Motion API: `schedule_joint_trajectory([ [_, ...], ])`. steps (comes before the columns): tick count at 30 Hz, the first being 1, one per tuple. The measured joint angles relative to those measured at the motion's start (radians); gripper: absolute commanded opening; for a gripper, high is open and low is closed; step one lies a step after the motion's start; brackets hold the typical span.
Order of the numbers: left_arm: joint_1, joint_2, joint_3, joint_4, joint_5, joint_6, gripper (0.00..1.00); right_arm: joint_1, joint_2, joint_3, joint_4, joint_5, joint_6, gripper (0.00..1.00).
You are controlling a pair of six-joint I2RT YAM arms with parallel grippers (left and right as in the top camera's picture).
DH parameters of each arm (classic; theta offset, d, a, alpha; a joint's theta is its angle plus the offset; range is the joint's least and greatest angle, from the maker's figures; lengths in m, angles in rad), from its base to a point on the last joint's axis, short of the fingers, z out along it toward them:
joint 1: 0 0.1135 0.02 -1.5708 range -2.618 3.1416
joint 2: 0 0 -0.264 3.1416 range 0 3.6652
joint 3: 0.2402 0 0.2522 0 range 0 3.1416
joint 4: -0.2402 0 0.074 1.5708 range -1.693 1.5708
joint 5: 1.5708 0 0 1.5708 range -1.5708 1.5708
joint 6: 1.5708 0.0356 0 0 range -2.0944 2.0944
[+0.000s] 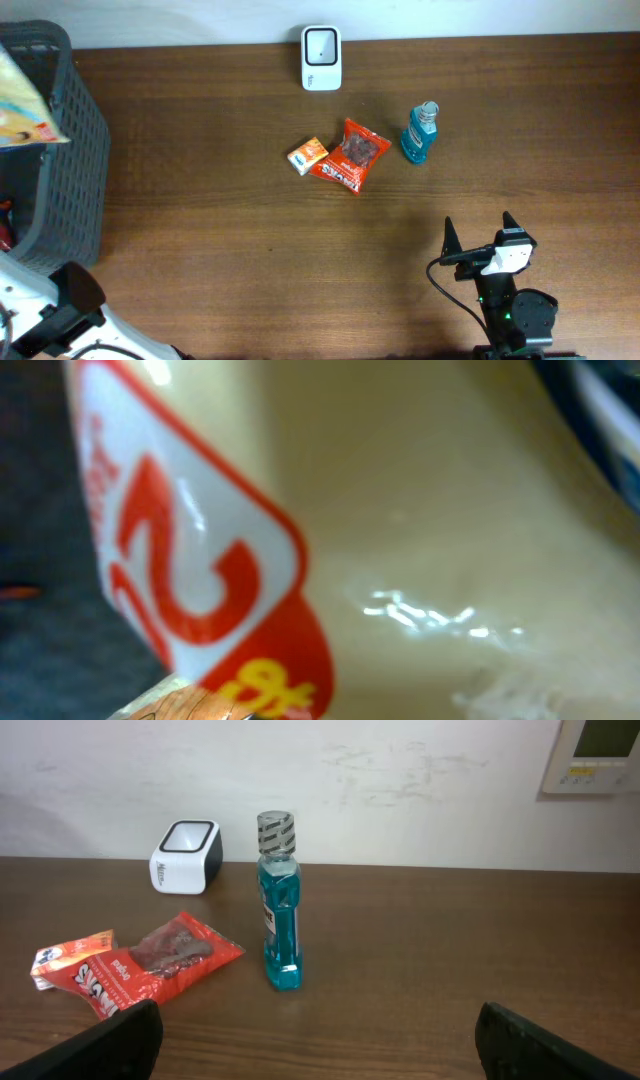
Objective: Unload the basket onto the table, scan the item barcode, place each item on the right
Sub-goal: 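Set the yellow snack bag left of the red bag with left gripper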
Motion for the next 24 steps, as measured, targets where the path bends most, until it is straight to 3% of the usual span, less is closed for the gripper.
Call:
schedule_joint_trajectory([
  [3, -0.099, -0.005, 0.0, -0.049, 0.109, -0.003, 0.0, 0.0, 0.0, 0.0, 0.0, 0.0, 0.0, 0.99],
  [8, -0.335, -0.005, 0.0, -0.077, 0.146, -0.003, 0.0, 0.0, 0.0, 0.0, 0.0, 0.0, -0.001, 0.99],
  [14, -0.633, -0.009, -0.051, -0.076, -0.015, -0.003, 0.0, 0.0, 0.0, 0.0, 0.0, 0.0, 0.0, 0.98],
  [18, -0.745, -0.012, -0.177, -0.051, -0.133, -0.011, 0.0, 0.0, 0.0, 0.0, 0.0, 0.0, 0.0, 0.99],
  [24, -0.826, -0.022, -0.536, 0.158, -0.175, -0.058, 0.0, 0.0, 0.0, 0.0, 0.0, 0.0, 0.0, 0.99],
])
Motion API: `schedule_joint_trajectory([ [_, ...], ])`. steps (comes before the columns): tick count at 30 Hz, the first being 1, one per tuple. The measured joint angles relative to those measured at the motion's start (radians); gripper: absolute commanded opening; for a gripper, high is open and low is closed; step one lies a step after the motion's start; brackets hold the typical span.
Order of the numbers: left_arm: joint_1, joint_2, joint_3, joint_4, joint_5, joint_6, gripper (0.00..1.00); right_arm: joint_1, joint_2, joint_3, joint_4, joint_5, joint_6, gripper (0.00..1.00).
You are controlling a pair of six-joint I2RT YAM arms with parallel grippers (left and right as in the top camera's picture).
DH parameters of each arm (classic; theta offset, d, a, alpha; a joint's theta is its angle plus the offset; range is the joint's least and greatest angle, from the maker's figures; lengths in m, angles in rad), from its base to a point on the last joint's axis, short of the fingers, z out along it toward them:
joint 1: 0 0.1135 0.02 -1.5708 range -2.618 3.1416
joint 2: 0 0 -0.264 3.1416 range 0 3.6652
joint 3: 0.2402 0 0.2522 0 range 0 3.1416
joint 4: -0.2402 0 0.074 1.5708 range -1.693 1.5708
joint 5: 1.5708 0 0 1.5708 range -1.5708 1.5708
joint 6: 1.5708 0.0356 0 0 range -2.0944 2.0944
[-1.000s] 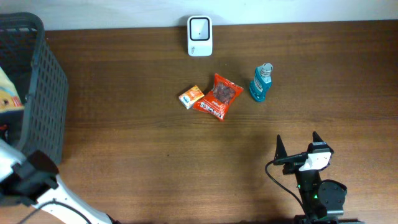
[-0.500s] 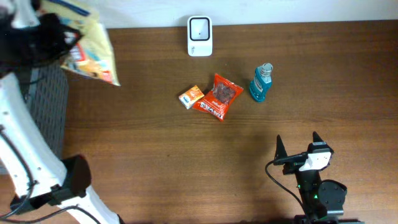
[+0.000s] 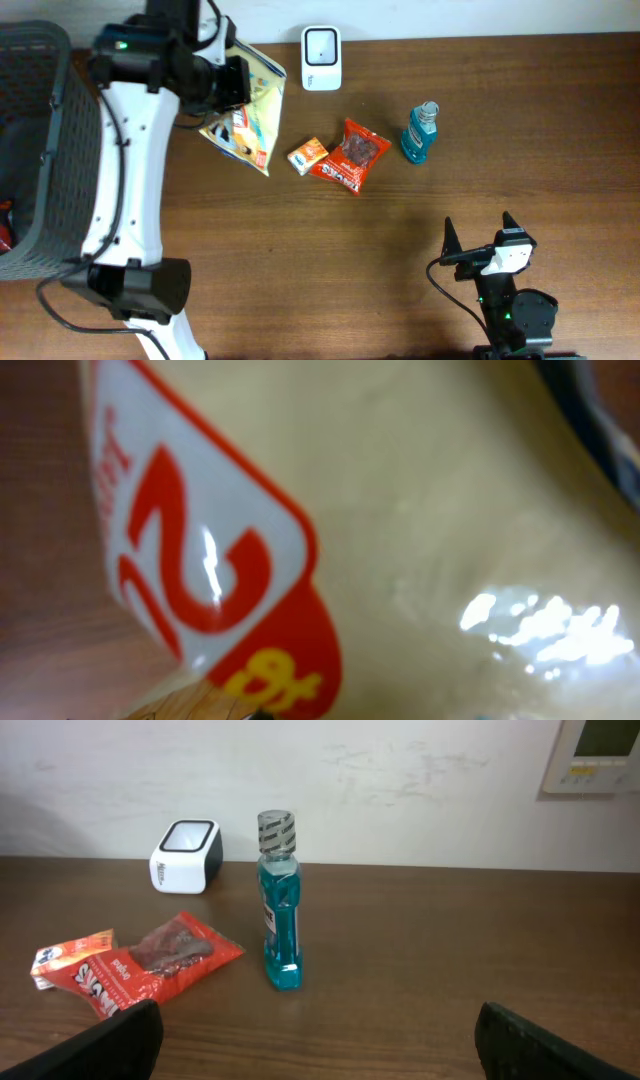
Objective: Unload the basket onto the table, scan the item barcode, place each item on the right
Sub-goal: 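Set the yellow snack bag left of the red bag with left gripper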
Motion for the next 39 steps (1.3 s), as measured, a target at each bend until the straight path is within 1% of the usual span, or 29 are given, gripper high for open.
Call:
schedule_joint_trajectory([
  [3, -0.019, 0.0, -0.193, 0.152, -0.004, -0.036, 0.0, 0.0, 0.0, 0.0, 0.0, 0.0, 0.0, 0.99],
  [5, -0.03, 0.002, -0.302, 0.261, -0.023, -0.088, 0.0, 0.0, 0.0, 0.0, 0.0, 0.0, 0.001, 0.99],
  [7, -0.04, 0.0, -0.436, 0.386, -0.085, -0.202, 0.0, 0.0, 0.0, 0.0, 0.0, 0.0, 0.0, 0.99],
  [8, -0.042, 0.003, -0.483, 0.42, -0.106, -0.242, 0.0, 0.0, 0.0, 0.0, 0.0, 0.0, 0.0, 0.99],
  [9, -0.045, 0.002, -0.534, 0.487, -0.122, -0.273, 0.0, 0.0, 0.0, 0.0, 0.0, 0.0, 0.0, 0.99],
  [10, -0.05, 0.002, -0.599, 0.585, -0.138, -0.301, 0.0, 0.0, 0.0, 0.0, 0.0, 0.0, 0.0, 0.99],
  [12, -0.064, 0.003, -0.697, 0.715, -0.152, -0.327, 0.0, 0.0, 0.0, 0.0, -0.001, 0.0, 0.0, 0.99],
  [13, -0.076, 0.003, -0.743, 0.789, -0.156, -0.335, 0.06, 0.0, 0.0, 0.0, 0.0, 0.0, 0.0, 0.99],
  [15, -0.095, 0.003, -0.801, 0.872, -0.16, -0.343, 0.43, 0.0, 0.0, 0.0, 0.0, 0.0, 0.0, 0.99],
  [16, -0.104, 0.003, -0.819, 0.89, -0.16, -0.349, 0.65, 0.0, 0.0, 0.0, 0.0, 0.0, 0.0, 0.99],
  [17, -0.11, 0.003, -0.821, 0.894, -0.166, -0.351, 0.81, 0.0, 0.0, 0.0, 0.0, 0.0, 0.0, 0.99],
  [18, -0.113, 0.003, -0.821, 0.9, -0.171, -0.353, 0.82, 0.0, 0.0, 0.0, 0.0, 0.0, 0.0, 0.99],
  [19, -0.113, 0.003, -0.821, 0.9, -0.175, -0.356, 0.89, 0.0, 0.0, 0.0, 0.0, 0.0, 0.0, 0.99],
  [22, -0.112, 0.003, -0.821, 0.89, -0.178, -0.339, 0.89, 0.0, 0.0, 0.0, 0.0, 0.0, 0.0, 0.99],
  [25, -0.112, -0.034, -0.821, 0.863, -0.178, -0.285, 0.88, 0.0, 0.0, 0.0, 0.0, 0.0, 0.0, 0.99],
  [28, -0.112, -0.22, -0.816, 0.809, -0.179, -0.238, 0.88, 0.0, 0.0, 0.0, 0.0, 0.0, 0.0, 0.99],
  [29, -0.112, -0.314, -0.811, 0.761, -0.179, -0.231, 0.91, 0.0, 0.0, 0.0, 0.0, 0.0, 0.0, 0.99],
  [30, -0.112, -0.357, -0.803, 0.728, -0.18, -0.226, 0.94, 0.0, 0.0, 0.0, 0.0, 0.0, -0.001, 0.99],
  [31, -0.112, -0.406, -0.797, 0.664, -0.182, -0.216, 0.95, 0.0, 0.0, 0.0, 0.0, 0.0, 0.001, 0.99],
  [32, -0.112, -0.427, -0.794, 0.637, -0.182, -0.204, 0.95, 0.0, 0.0, 0.0, 0.0, 0.0, 0.0, 0.99],
  [34, -0.112, -0.432, -0.789, 0.52, -0.182, -0.174, 0.94, 0.0, 0.0, 0.0, 0.0, 0.0, 0.0, 0.99],
  [39, -0.112, -0.432, -0.79, 0.437, -0.182, -0.11, 0.94, 0.0, 0.0, 0.0, 0.0, 0.0, 0.001, 0.99],
])
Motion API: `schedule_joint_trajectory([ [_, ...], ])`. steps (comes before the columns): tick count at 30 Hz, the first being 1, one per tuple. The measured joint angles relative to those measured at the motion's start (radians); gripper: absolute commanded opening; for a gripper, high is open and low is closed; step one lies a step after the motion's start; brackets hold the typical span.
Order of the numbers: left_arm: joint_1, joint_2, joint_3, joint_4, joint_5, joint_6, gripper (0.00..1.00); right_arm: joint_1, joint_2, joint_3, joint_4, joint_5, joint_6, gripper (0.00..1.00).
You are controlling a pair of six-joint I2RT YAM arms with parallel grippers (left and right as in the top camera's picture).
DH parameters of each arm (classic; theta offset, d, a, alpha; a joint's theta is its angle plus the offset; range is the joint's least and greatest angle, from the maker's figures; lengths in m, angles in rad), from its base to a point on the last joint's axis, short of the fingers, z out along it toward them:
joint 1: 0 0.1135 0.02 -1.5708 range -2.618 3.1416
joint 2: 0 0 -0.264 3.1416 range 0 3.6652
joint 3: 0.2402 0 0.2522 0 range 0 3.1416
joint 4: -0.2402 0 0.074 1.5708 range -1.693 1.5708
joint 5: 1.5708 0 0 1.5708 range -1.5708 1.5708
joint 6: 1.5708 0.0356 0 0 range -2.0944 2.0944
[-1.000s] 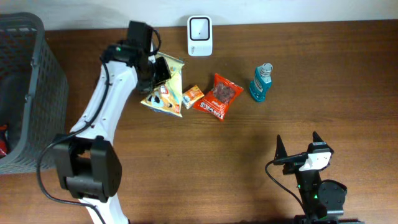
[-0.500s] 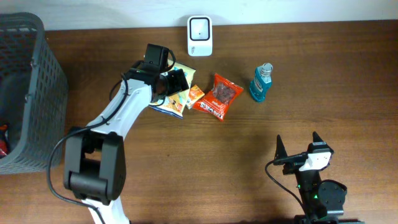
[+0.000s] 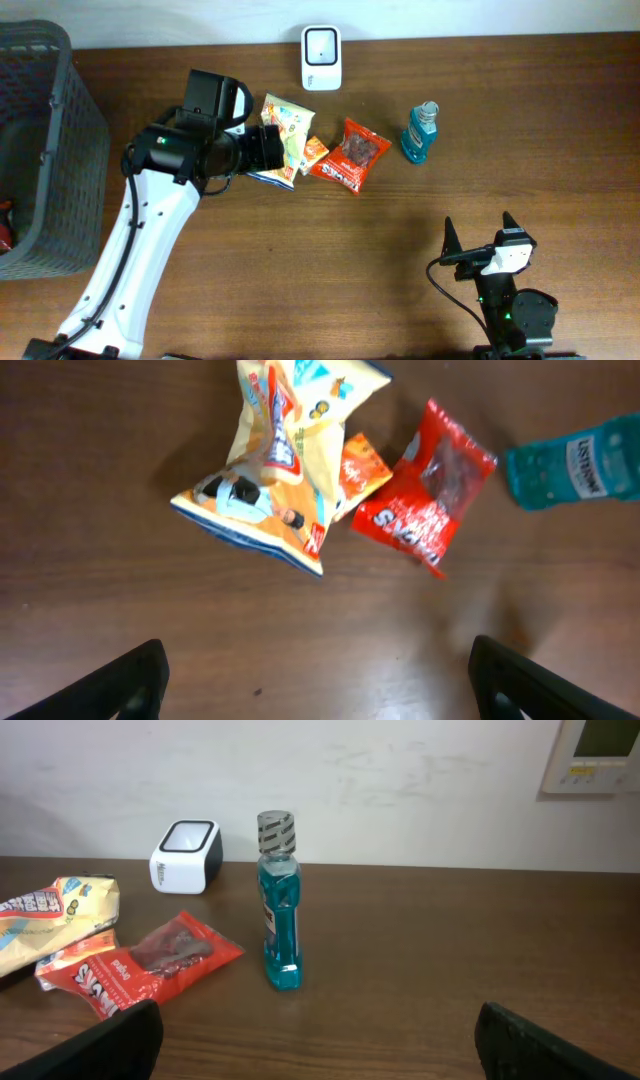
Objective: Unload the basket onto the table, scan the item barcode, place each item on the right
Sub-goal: 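Set the yellow snack bag left of the red bag with left gripper, then drop a black-and-orange packet onto the red bag with left gripper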
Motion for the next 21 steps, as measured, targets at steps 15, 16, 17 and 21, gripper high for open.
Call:
schedule_joint_trajectory([
  [15, 0.44, -0.148, 0.353, 0.364, -0.136, 0.104, 0.99, 0.0, 0.0, 0.0, 0.0, 0.0, -0.001, 0.99],
  [16, 0.486, -0.148, 0.352, 0.43, -0.19, 0.104, 0.99, 0.0, -0.001, 0.0, 0.0, 0.0, -0.001, 0.99],
  [17, 0.546, -0.147, 0.353, 0.455, -0.272, 0.104, 1.0, 0.0, 0.001, 0.0, 0.0, 0.0, -0.001, 0.99],
  [21, 0.698, -0.123, 0.353, 0.417, -0.524, 0.18, 1.0, 0.0, 0.001, 0.0, 0.0, 0.0, 0.0, 0.99],
])
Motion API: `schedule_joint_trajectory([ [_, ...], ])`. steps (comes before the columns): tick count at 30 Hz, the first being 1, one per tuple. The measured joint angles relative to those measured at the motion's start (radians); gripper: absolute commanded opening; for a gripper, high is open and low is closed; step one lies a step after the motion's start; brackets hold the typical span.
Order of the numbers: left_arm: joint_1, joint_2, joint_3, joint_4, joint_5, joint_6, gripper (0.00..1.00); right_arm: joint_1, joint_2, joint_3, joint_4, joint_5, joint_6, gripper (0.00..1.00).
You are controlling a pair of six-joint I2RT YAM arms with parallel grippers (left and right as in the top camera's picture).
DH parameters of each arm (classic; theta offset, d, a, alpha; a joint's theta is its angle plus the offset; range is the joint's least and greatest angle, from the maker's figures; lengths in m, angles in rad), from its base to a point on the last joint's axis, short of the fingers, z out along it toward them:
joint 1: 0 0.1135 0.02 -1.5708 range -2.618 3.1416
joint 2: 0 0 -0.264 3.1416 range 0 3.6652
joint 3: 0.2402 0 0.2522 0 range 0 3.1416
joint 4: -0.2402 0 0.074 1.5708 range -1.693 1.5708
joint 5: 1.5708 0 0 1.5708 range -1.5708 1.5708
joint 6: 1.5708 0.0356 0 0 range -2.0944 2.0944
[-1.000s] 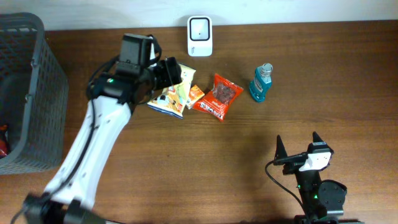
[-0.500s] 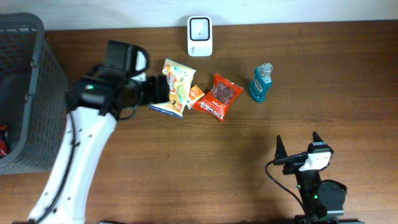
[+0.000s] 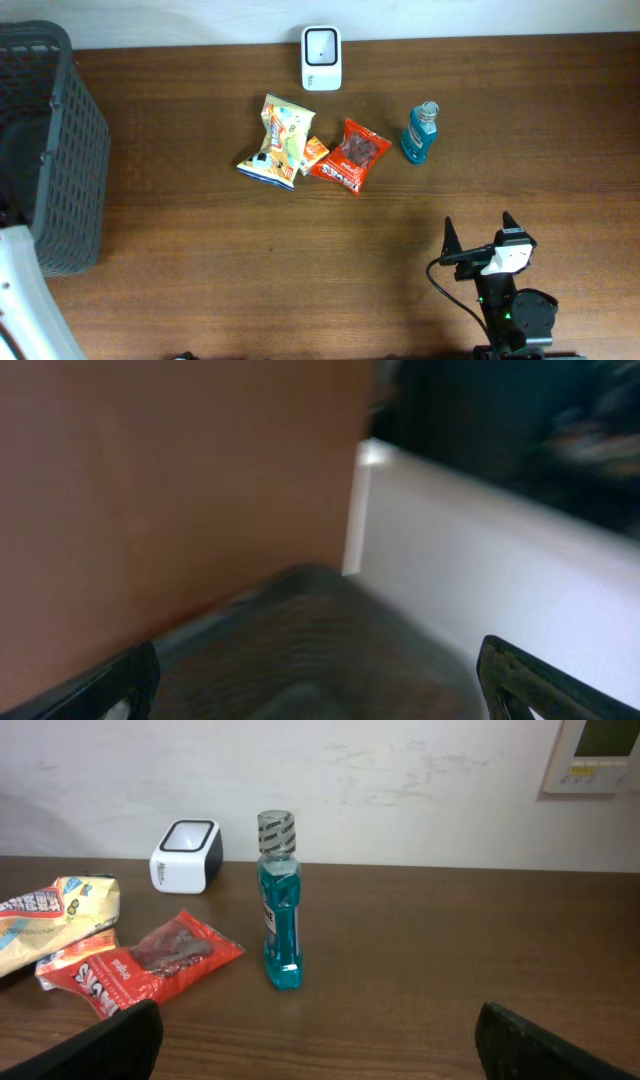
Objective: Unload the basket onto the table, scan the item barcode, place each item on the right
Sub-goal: 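Drop a black-and-orange packet onto the red bag with left gripper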
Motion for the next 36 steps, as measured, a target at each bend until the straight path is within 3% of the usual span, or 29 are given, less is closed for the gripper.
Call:
schedule_joint_trajectory([
  [9, 0.148, 0.211, -0.025, -0.15, -0.09, 0.106, 1.0, 0.0, 0.0, 0.0, 0.0, 0.0, -0.001, 0.99],
  [12, 0.23, 0.275, -0.025, -0.196, -0.097, 0.106, 0.88, 0.0, 0.0, 0.0, 0.0, 0.0, 0.0, 0.99],
  [14, 0.256, 0.315, -0.024, -0.227, -0.086, 0.126, 0.89, 0.0, 0.0, 0.0, 0.0, 0.0, -0.001, 0.99],
  [15, 0.267, 0.352, -0.025, -0.256, -0.043, 0.172, 0.84, 0.0, 0.0, 0.0, 0.0, 0.0, -0.001, 0.99],
  [17, 0.268, 0.412, -0.025, -0.301, 0.023, 0.244, 0.64, 0.0, 0.0, 0.0, 0.0, 0.0, -0.001, 0.98],
  [20, 0.267, 0.484, -0.029, -0.362, 0.078, 0.304, 0.75, 0.0, 0.0, 0.0, 0.0, 0.0, 0.0, 0.99],
  [23, 0.267, 0.51, -0.029, -0.387, 0.097, 0.311, 0.67, 0.0, 0.0, 0.0, 0.0, 0.0, -0.001, 0.99],
  [25, 0.267, 0.541, -0.029, -0.388, 0.095, 0.304, 0.76, 0.0, 0.0, 0.0, 0.0, 0.0, -0.001, 0.99],
  [36, 0.274, 0.709, -0.029, -0.341, -0.089, 0.356, 0.67, 0.0, 0.0, 0.0, 0.0, 0.0, 0.0, 0.99],
])
